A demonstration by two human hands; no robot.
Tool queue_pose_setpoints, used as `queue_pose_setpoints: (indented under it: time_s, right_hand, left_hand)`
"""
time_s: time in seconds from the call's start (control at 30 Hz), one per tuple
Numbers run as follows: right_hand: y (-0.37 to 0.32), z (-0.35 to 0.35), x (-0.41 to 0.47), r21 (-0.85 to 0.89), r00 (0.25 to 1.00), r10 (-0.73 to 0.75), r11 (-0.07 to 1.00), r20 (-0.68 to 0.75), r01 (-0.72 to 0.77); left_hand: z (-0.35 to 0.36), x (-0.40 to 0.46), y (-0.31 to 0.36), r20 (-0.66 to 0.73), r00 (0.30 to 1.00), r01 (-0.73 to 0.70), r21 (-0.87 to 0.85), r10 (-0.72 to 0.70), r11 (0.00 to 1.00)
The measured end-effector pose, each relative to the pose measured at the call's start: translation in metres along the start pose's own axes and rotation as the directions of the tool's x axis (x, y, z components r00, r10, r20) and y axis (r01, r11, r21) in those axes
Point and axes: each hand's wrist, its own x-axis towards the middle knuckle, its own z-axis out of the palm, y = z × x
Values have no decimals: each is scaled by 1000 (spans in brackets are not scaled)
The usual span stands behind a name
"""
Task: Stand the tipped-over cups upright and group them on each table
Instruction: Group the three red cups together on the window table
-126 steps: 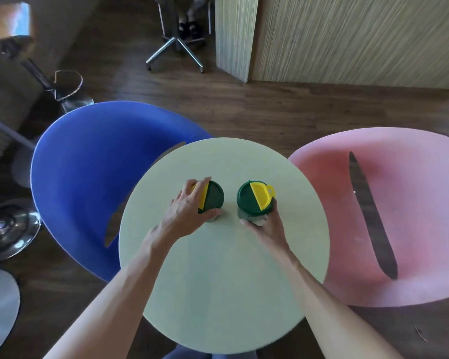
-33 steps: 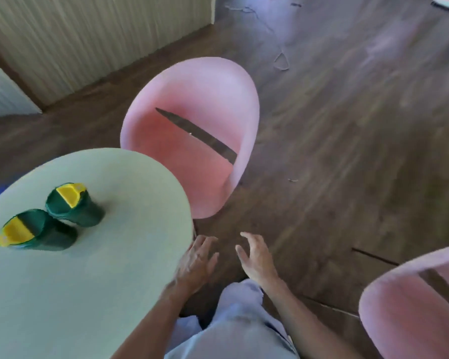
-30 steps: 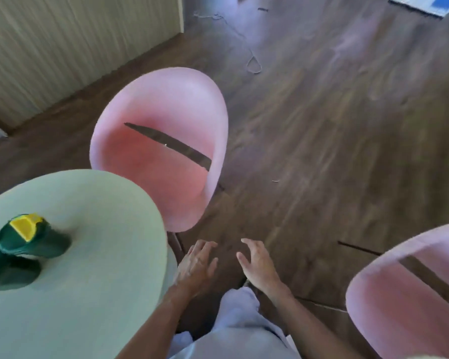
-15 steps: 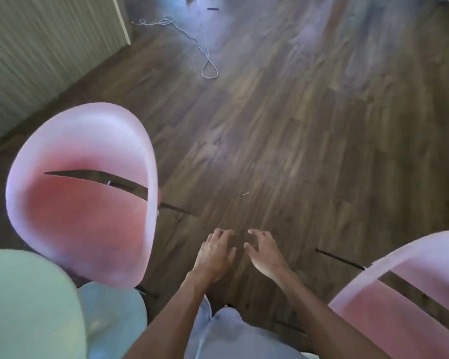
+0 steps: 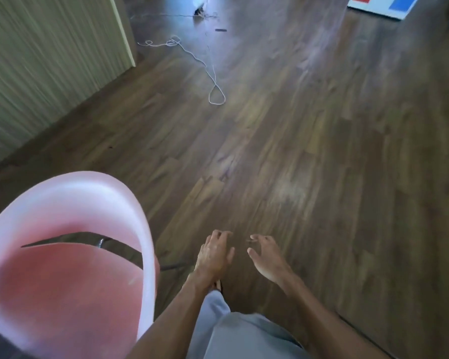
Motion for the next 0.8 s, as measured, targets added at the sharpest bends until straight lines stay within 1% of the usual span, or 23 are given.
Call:
queue_pose_setpoints:
  time_s: [0.07,0.23,0.33,0.43,0.5,0.6,0.67,0.8]
  right_hand:
    - [-29,-11,38,-15,1000,-25,1000,11,25]
    - [-104,-29,130,-92,989,-118,988,93,126]
    - [-151,-34,188,-140,965,-193,966,177,219]
    - [-204,-37,252,-189,938,-247,936,245,296]
    - [-240,-37,292,-221,903,-304,899,303,377]
    - [-297,-30,347,-281,831,-352,823,431,494]
    - [-327,-27,371,-301,794,-382,777,474,553]
    - [-406,-5,414,-306,666,-425,649,613,696]
  left_hand:
    - [-23,34,-11,-16,999,41,-26,-42,999]
    - [-75,102,-47,-88,982,155,-140,-168,978]
    - [-105,145,-71,-132,949,252,-227,-286,941]
    - [-133,187,-97,-180,894,338,-330,-410,881]
    - [-150,213,-117,-232,851,376,-357,-471,855]
    - [-180,248,-147,-287,742,457,-444,-605,771]
    - [-198,263,-159,-306,696,477,-478,-649,737]
    - [-242,281,-198,-348,543,530,-564,-764,633]
